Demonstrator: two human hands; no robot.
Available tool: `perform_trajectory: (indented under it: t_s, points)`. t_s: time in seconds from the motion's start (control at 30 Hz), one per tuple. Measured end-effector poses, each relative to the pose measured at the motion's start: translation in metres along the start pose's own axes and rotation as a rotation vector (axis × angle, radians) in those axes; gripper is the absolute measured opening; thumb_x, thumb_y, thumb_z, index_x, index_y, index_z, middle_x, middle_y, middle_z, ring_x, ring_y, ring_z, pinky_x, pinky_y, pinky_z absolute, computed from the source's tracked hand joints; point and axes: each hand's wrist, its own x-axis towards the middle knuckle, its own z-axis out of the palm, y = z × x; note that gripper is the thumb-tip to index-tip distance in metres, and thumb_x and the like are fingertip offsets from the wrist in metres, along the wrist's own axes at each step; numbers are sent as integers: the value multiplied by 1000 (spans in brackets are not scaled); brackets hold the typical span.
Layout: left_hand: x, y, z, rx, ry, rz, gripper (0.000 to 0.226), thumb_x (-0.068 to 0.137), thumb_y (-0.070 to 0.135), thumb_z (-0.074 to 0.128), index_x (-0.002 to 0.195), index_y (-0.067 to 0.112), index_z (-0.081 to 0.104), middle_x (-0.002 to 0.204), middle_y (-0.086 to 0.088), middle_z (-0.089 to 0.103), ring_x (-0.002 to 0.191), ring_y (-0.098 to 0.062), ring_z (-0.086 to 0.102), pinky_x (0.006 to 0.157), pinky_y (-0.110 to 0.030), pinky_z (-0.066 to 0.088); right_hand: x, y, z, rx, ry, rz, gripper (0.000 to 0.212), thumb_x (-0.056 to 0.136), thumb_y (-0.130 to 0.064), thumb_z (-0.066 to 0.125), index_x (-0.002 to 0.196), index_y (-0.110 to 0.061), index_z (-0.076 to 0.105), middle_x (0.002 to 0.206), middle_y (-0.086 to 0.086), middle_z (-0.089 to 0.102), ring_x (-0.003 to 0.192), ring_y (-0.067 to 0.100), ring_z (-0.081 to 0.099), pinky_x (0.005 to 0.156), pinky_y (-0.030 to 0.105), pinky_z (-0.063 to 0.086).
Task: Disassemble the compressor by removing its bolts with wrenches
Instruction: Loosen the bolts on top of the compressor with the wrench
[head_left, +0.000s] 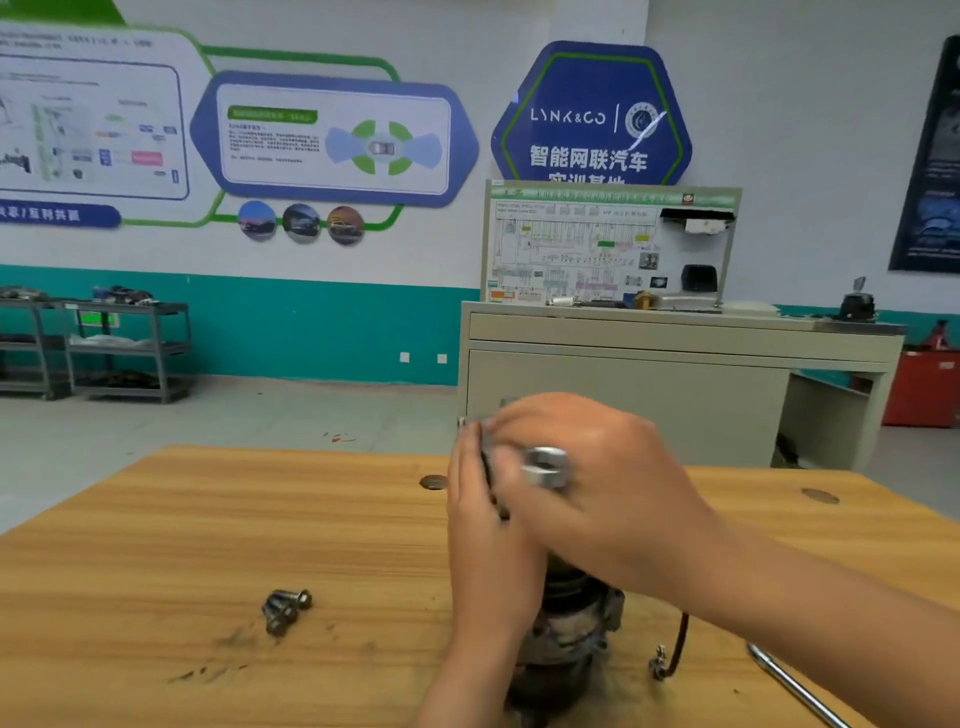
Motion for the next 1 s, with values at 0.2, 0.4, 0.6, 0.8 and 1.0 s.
perform_trajectory:
  t_s: [0.2,0.4,0.6,0.8,1.0]
  points:
    - [1,8,-6,86,-115,-11,62,87,50,49,143,37,29,144,18,34,131,-2,32,107,-30,37,-28,56,-24,817,245,766,21,84,0,50,84,-14,67,77,4,69,66,15,68,56,20,55]
    - [23,18,-36,48,-173,-122,33,92,38,48,125,33,54,110,27,54,102,11,49,80,-11,40,-6,79,-29,1168,295,1043,15,92,-8,46,83,-4,58,48,3,61,41,10,59,41,16,48]
    - [56,37,-40,290,-114,101,35,90,23,59,125,20,55,95,20,55,73,18,53,48,1,37,5,79,-29,1180,324,1005,21,92,-6,42,81,-2,59,48,4,62,41,9,59,39,14,45]
    - [83,44,-21,657,-339,147,51,85,26,66,131,13,52,113,3,65,104,-11,55,91,-26,42,3,81,-28,1194,349,956,21,93,-6,41,82,-2,59,48,3,61,40,9,57,39,15,45]
    - [97,44,-12,732,-410,222,33,81,25,72,112,12,68,97,3,69,79,1,57,74,-13,42,3,83,-28,1144,464,816,22,94,-8,41,84,-6,60,49,1,62,44,11,59,42,16,46]
